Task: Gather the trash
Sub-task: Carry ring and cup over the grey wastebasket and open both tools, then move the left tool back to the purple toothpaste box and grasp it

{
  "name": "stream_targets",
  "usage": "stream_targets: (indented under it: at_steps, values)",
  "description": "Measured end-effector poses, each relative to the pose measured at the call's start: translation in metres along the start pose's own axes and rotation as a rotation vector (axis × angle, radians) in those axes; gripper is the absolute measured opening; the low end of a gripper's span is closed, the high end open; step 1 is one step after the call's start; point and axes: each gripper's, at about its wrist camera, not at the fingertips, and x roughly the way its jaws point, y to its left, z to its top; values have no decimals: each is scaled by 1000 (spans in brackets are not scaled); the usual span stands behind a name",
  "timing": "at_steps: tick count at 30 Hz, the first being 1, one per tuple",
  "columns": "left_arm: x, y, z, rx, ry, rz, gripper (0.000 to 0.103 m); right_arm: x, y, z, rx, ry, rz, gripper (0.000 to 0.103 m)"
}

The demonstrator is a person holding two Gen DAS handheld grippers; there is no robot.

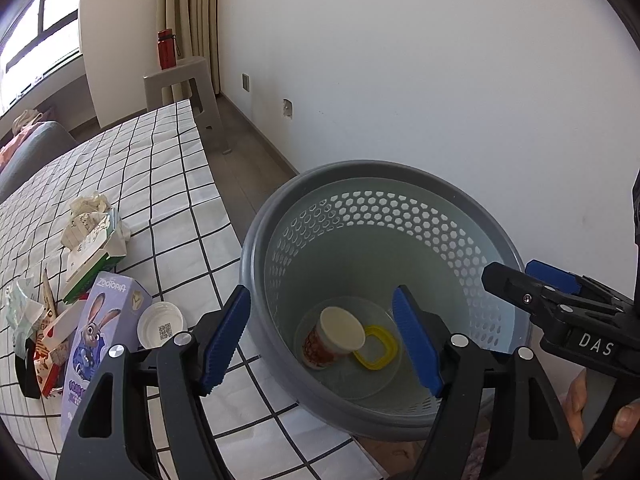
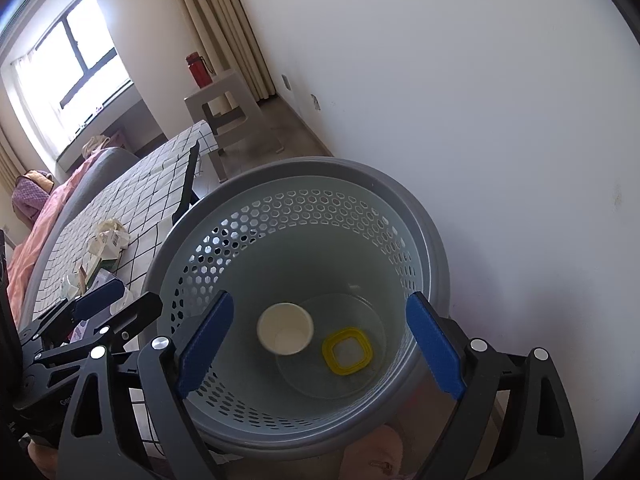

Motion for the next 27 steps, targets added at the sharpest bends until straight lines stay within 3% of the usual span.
stream_targets:
  at_steps: [27]
  values:
    - [-14,11,-10,-25,-4,25,70,1,5,-2,-9,21,30,86]
